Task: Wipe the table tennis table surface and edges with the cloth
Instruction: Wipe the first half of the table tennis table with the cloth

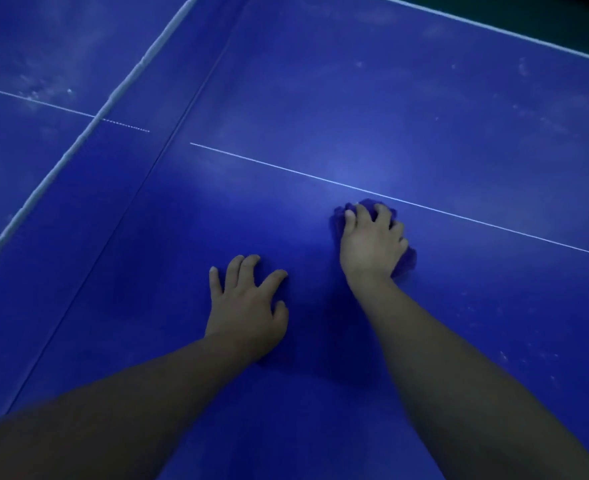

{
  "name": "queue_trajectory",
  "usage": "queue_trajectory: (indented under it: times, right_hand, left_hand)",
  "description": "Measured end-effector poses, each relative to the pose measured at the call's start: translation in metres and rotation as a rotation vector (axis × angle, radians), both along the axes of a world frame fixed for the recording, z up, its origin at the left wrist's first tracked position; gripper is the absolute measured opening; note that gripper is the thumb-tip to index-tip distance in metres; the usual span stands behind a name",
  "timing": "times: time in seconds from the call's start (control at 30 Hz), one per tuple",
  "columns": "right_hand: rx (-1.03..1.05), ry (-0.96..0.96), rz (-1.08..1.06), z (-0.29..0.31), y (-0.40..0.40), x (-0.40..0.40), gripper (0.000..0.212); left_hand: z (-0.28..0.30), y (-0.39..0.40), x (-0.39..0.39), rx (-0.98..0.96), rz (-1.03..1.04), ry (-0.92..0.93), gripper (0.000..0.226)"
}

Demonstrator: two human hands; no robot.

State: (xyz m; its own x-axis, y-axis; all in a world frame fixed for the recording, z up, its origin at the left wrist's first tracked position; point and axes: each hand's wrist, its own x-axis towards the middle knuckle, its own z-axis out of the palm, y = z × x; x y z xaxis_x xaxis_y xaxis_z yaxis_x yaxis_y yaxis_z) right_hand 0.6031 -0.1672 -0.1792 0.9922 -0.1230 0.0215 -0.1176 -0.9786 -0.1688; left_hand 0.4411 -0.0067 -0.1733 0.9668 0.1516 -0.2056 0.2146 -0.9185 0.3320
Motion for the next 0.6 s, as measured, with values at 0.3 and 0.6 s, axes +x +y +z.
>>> queue_trajectory:
  times: [0.3,0.6]
  right_hand:
    - [-0.008,-0.04,0.174,-0.011,0.022,0.01,0.043]
    - [0.026,-0.103,-0.12,-0.005,-0.043,-0.01,0.039]
  left_hand:
    - [-0.02,-0.081,0.053,0.037,0.153,-0.063,0.058]
    - [-0.017,-0.084,0.051,0.053,0.17,-0.068,0.063]
